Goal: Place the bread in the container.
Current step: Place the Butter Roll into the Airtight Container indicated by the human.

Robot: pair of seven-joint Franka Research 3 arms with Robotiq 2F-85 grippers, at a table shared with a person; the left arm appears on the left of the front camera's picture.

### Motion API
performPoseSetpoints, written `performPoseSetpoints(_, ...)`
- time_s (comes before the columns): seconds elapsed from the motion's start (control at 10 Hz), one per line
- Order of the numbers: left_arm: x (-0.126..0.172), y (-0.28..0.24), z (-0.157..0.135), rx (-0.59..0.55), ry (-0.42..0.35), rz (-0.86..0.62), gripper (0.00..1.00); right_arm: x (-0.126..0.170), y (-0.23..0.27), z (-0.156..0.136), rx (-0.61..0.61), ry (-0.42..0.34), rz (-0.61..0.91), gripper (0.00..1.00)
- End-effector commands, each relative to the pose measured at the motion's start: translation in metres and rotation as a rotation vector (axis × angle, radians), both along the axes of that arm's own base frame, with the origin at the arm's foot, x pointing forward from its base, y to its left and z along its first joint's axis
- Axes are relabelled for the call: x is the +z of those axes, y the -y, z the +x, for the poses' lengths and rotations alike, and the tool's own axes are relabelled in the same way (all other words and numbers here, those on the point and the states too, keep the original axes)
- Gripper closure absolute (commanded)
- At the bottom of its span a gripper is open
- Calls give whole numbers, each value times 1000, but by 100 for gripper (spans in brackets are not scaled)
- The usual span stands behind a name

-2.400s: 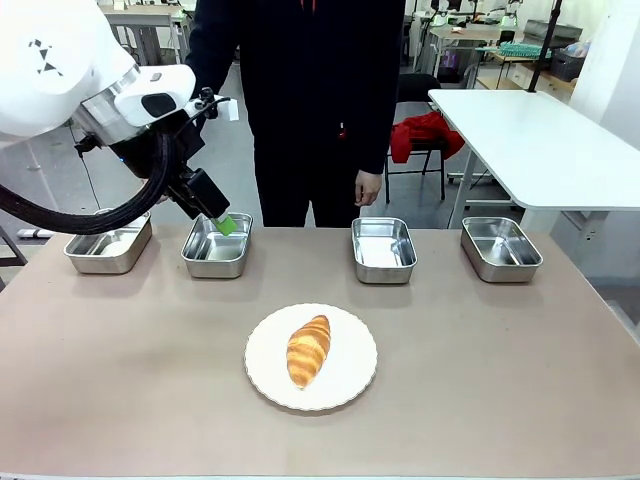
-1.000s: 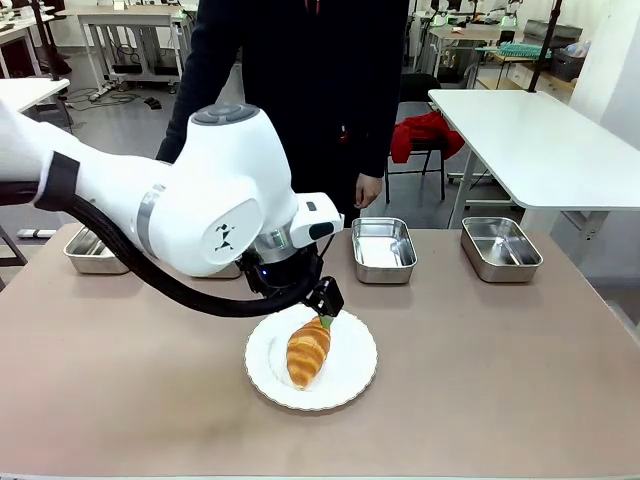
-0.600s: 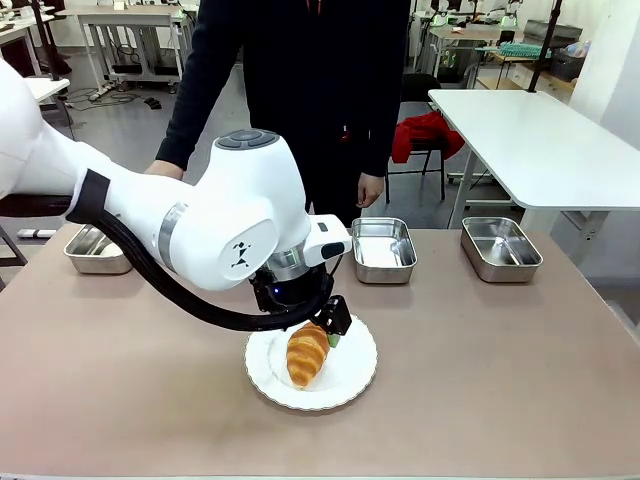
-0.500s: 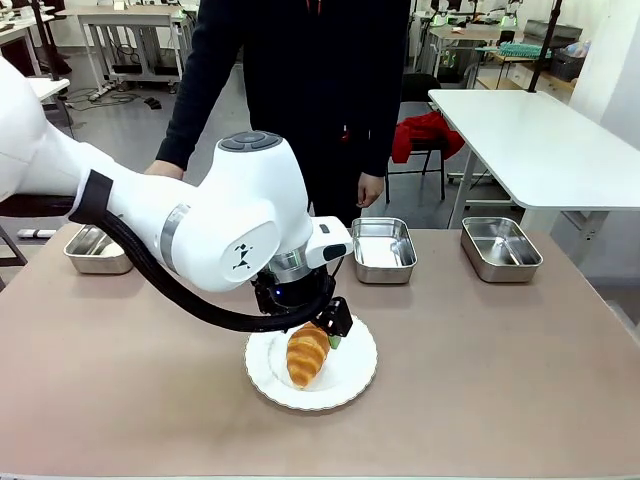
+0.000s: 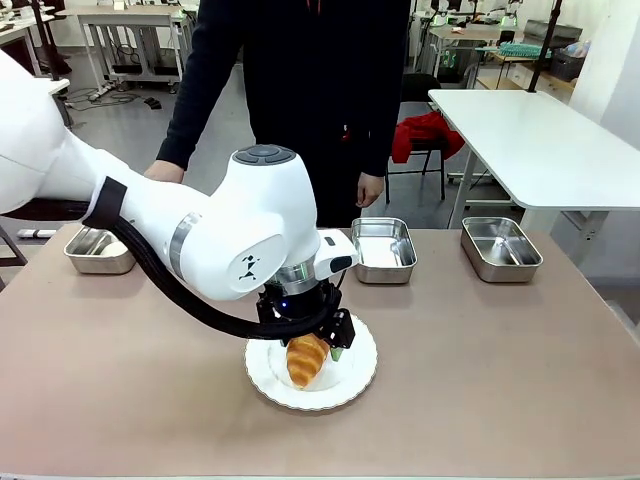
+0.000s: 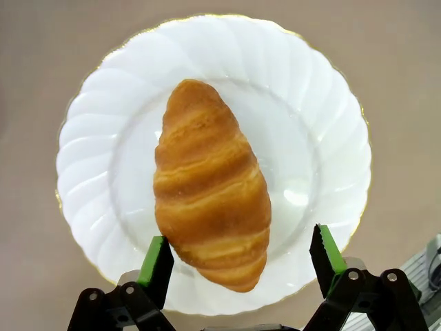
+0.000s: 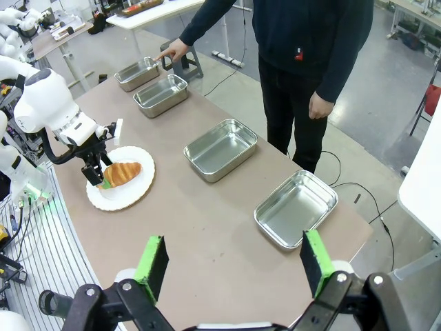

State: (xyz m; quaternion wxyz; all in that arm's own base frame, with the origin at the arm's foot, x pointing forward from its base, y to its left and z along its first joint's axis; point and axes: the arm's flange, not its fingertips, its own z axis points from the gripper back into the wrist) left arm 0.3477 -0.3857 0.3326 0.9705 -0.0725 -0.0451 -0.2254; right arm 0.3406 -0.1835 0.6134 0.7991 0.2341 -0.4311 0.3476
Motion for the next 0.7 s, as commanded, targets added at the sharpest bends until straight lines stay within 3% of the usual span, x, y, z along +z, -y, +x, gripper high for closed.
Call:
performPoseSetpoints(0.0,-12,12,4,27,15,33,0,1,0,1,9,23,17,0)
performPoseSetpoints(0.5,-29,10,10,30,22,39,0,1,0,1,9,23,17,0)
performPoseSetpoints(0.6,-28,8,10,33,24,42,9,1,0,1,9,23,17,0)
